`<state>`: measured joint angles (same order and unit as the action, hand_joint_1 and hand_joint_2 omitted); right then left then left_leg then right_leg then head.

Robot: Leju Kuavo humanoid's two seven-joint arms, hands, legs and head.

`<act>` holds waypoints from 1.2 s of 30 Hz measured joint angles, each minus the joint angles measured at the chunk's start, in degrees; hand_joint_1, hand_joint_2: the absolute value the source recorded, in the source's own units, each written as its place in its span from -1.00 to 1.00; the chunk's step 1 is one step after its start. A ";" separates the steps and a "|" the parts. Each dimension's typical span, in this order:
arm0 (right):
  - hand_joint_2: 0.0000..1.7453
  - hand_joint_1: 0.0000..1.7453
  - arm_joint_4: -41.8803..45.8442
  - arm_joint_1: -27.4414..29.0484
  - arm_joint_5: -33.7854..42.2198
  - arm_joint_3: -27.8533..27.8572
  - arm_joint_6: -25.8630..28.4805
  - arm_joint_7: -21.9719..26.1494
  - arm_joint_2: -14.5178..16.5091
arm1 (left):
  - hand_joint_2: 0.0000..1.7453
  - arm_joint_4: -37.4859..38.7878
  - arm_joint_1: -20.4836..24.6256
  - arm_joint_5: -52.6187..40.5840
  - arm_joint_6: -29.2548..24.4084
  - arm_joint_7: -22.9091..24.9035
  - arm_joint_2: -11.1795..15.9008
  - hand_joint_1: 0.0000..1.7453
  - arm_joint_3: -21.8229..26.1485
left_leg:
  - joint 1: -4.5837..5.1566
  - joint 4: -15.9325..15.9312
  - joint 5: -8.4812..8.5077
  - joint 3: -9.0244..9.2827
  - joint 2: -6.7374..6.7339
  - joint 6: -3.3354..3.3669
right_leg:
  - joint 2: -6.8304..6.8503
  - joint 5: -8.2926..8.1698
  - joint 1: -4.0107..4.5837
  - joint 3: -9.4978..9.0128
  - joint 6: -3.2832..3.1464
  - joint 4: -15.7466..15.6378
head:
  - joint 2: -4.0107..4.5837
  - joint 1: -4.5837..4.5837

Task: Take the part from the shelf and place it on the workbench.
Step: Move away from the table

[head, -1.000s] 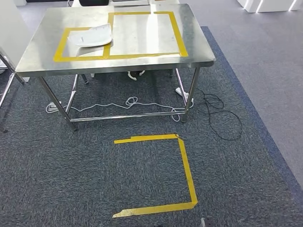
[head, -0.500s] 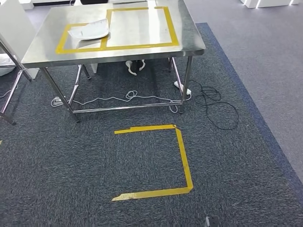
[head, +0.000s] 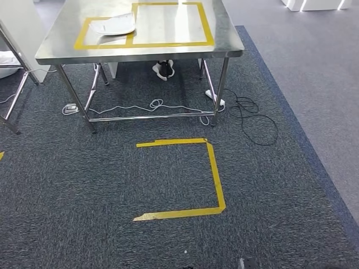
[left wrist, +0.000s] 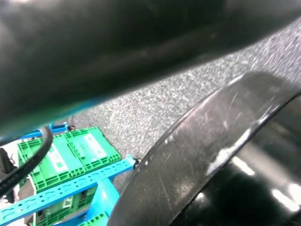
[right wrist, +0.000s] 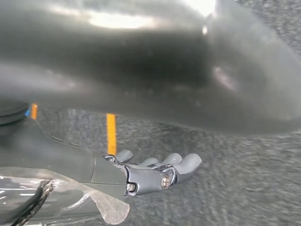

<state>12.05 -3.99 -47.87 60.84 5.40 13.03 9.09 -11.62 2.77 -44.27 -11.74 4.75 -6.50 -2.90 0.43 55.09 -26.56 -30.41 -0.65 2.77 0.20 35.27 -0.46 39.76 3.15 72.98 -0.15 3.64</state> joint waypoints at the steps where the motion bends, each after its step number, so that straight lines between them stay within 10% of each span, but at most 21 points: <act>1: -1.00 -1.00 0.00 0.07 0.00 0.03 0.00 0.00 0.00 | -1.00 0.01 -0.03 -0.01 -0.01 0.00 -0.01 -1.00 0.01 | -0.02 0.11 0.47 -0.65 -0.03 -0.12 | 0.01 -0.27 -0.09 -1.52 0.12 -0.91 | 0.00 0.01; 4: -1.00 -1.00 0.01 -0.03 -0.02 0.11 0.00 0.01 -0.02 | -1.00 0.01 0.03 -0.09 -0.02 -0.01 -0.04 -1.00 0.01 | -0.04 1.02 1.36 -2.12 -0.04 -0.75 | -0.04 -3.53 -0.27 -10.37 -0.03 -13.11 | 0.00 0.06; 6: -1.00 -1.00 0.01 -0.15 -0.03 0.17 -0.01 0.01 -0.02 | -1.00 0.01 0.11 -0.15 -0.03 -0.02 -0.03 -1.00 0.02 | 0.14 1.77 1.45 -2.77 -0.03 -1.08 | -0.10 -4.06 -0.19 -12.97 -0.61 -17.80 | 0.00 0.08; 10: -1.00 -1.00 0.01 0.10 0.00 0.28 -0.01 -0.04 -0.02 | -1.00 0.01 0.06 -0.23 -0.01 -0.03 0.02 -1.00 0.05 | 0.20 1.85 1.67 -3.07 0.07 0.45 | 0.06 -4.36 0.08 -12.81 -1.32 -18.07 | 0.00 0.03; 22: -1.00 -1.00 0.01 0.02 0.99 0.88 -1.73 0.23 -0.02 | -1.00 0.03 0.05 -0.34 0.16 -0.03 -0.03 -1.00 0.19 | -0.13 1.26 2.97 -3.11 0.18 -1.72 | 0.19 -4.77 0.39 -12.44 -1.95 -17.91 | 0.00 0.06; 36: -1.00 -1.00 0.00 0.00 2.26 1.77 -2.91 2.03 -0.02 | -1.00 0.03 0.04 -0.38 0.38 0.11 -0.03 -1.00 1.03 | 0.18 2.08 2.64 -3.83 0.23 -1.10 | 0.26 -5.00 -0.02 -12.09 -1.31 -18.01 | 0.00 0.04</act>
<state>12.05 -3.99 -45.60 62.61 2.49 15.06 9.07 -11.58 2.82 -44.65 -11.36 4.86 -6.52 -1.87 0.61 57.17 -23.92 -34.25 -0.41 1.67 0.47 30.26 -0.48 27.67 1.84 54.97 -0.15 3.68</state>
